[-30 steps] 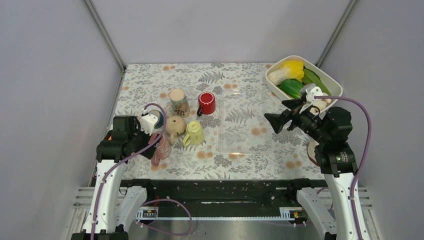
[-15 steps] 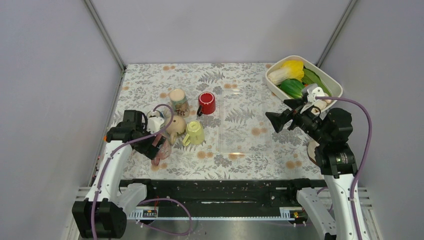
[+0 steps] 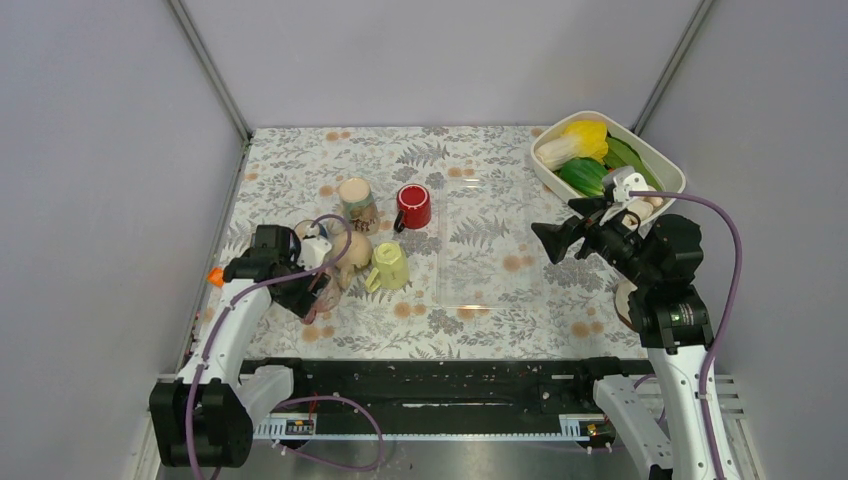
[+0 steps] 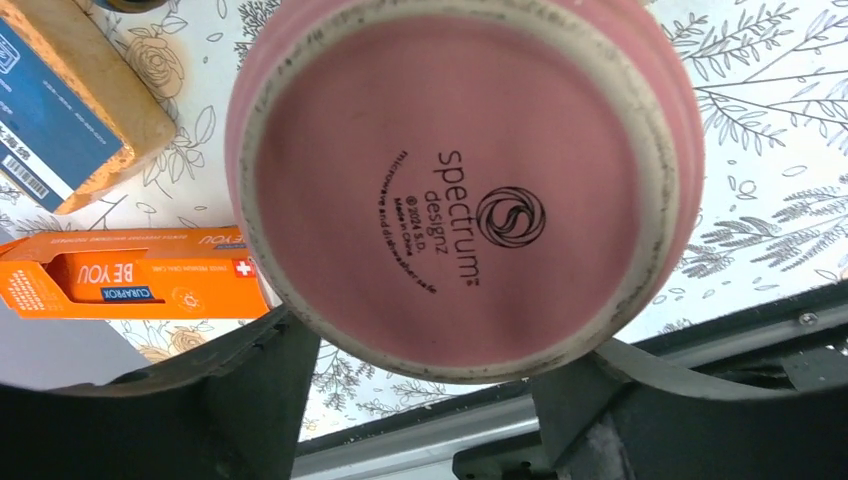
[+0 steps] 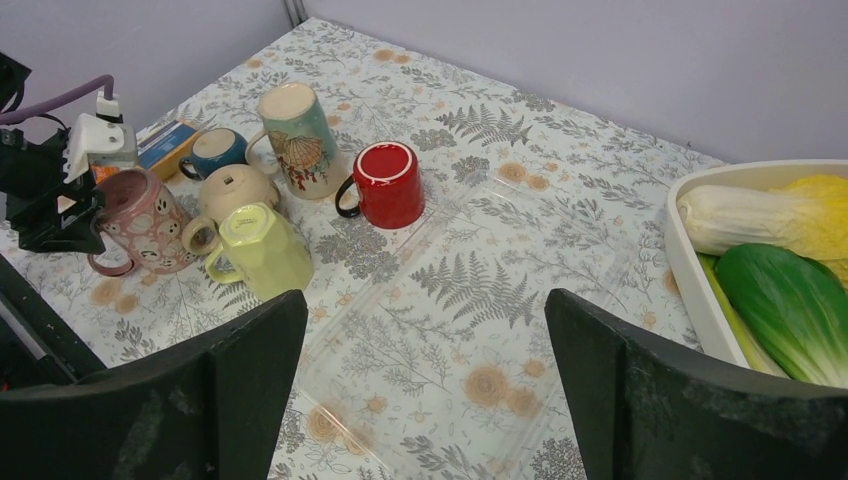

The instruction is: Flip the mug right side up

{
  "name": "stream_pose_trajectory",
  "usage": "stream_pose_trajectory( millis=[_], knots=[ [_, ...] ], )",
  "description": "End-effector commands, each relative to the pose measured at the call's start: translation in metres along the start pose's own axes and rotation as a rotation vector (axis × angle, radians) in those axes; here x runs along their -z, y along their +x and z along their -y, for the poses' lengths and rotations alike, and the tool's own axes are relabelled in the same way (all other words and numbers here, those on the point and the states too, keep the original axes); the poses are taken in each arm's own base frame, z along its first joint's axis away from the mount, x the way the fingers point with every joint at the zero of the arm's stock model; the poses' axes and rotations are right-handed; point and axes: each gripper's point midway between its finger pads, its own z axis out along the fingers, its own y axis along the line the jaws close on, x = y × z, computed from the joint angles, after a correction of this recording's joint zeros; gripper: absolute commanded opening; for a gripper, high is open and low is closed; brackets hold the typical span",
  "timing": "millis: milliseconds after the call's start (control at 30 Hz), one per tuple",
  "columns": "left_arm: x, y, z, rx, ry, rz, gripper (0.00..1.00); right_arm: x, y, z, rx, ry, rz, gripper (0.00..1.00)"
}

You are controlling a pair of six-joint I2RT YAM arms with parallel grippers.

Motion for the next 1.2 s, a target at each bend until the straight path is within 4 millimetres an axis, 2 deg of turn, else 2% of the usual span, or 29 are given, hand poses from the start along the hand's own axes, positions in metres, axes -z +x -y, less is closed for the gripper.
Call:
stream_pose_trajectory(
  millis=[0,300,400,500,567,633,933,1167],
  knots=[
    [-0.004,-0.012,-0.018,0.001,-0.084,0.051,0.70,-0.002,-0.009,0.003,0.026,0.013,0.038,0.99],
    [0.007,-0.024,-0.024,0.001,-0.128,0.132,0.46,-0.001,-0.010,0.003,0.028,0.015,0.041,0.99],
    [0.010,-0.027,-0.021,-0.008,-0.128,0.167,0.42,0.000,-0.010,0.003,0.029,0.015,0.043,0.99],
    [0.011,-0.028,-0.020,-0.020,-0.133,0.198,0.45,0.001,-0.011,0.002,0.031,0.015,0.046,0.99],
    [0.010,-0.028,-0.019,-0.026,-0.139,0.212,0.54,0.001,-0.011,0.002,0.030,0.014,0.048,0.99],
    [0.008,-0.027,-0.017,-0.035,-0.134,0.223,0.57,0.002,-0.012,0.002,0.031,0.013,0.050,0.99],
    [0.002,-0.028,-0.004,-0.096,-0.080,0.263,0.52,0.003,-0.012,0.001,0.029,0.010,0.052,0.99],
    [-0.005,-0.030,-0.011,-0.079,-0.072,0.257,0.52,0.003,-0.013,0.000,0.025,0.007,0.053,0.99]
  ],
)
